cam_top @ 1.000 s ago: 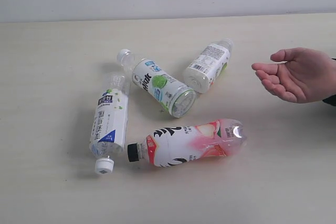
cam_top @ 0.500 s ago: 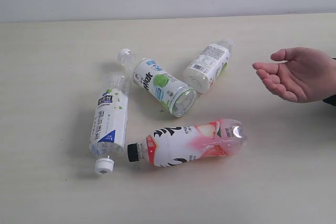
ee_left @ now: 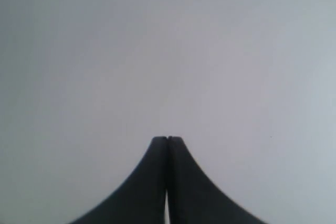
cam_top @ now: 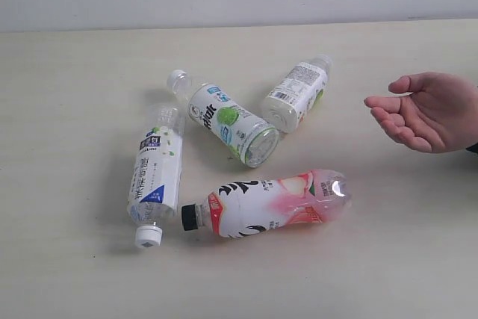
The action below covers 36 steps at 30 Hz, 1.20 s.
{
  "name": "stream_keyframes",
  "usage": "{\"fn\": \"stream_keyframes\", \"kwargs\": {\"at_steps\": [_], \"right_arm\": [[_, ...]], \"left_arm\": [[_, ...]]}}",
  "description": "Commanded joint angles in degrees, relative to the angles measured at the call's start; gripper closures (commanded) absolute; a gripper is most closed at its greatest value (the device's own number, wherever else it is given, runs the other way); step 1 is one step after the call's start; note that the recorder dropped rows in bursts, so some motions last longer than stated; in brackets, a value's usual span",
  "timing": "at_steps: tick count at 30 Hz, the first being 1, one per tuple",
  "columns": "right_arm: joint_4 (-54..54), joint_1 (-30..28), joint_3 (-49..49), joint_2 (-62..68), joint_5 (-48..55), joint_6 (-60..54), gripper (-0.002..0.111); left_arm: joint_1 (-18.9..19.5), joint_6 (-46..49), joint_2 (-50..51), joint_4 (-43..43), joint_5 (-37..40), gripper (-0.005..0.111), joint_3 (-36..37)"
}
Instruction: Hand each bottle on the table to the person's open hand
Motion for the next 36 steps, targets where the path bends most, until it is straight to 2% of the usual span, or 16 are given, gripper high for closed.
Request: {"fn": "stream_keyframes", "kwargs": {"at_steps": [1,4,7,9,11,17,20,25,28,29,32,33,35,36], "right_arm": [[-0.06,-0.28,0.31,-0.35,-0.56,0.00,0.108],[-0.06,-0.28,0.31,-0.35,-0.56,0.00,0.108],[-0.06,-0.28,0.31,-0.35,-0.56,0.00,0.108],[-0.06,-0.28,0.31,-0.35,-0.56,0.00,0.108],[-0.06,-0.28,0.31,-0.35,-0.17,0.00,0.108],[-0.06,-0.28,0.31,-0.35,-0.06,0.00,0.108],[-0.06,-0.28,0.31,-0.35,-0.06,0.00,0.108],[-0.06,-0.28,0.31,-0.35,-0.06,0.00,0.108],[-0.06,-0.28,0.31,-0.35,-0.06,0.00,0.108],[-0.06,-0.28,0.31,-0.35,-0.06,0.00,0.108],[-0.06,-0.28,0.31,-0.35,-0.06,0.00,0.108],[-0.06,-0.28,0.31,-0.35,-0.06,0.00,0.108],[-0.06,-0.28,0.31,-0.35,-0.06,0.00,0.108],[-0.06,-0.28,0.31,-0.35,-0.06,0.00,0.108]], "left_arm": [[0.08,-0.15,17.10,6.48,9.95,0.107,-11.93],[0.08,2.83,30.64,8.19,24.34,0.107,-21.92],[-0.43,6.63,44.38,7.12,42.25,0.107,-31.99],[-2.05,10.40,51.36,5.48,51.29,0.107,-37.26],[-5.56,12.62,57.39,3.57,57.04,0.107,-41.25],[-21.30,10.46,68.76,3.87,60.08,0.107,-47.66],[-27.37,5.30,74.23,8.53,61.16,0.107,-51.01],[-32.51,-1.61,83.96,16.46,66.38,0.105,-57.01],[-33.02,-2.41,88.28,16.32,68.07,0.091,-59.50],[-33.02,-2.88,89.52,16.32,68.20,0.083,-60.05],[-33.02,-4.65,92.08,16.60,67.54,0.050,-60.69],[-33.02,-6.29,93.44,18.52,66.10,0.025,-60.69],[-33.02,-9.60,95.00,21.19,65.75,0.009,-60.69],[-33.02,-10.42,95.43,22.18,65.75,0.009,-60.69]]}}
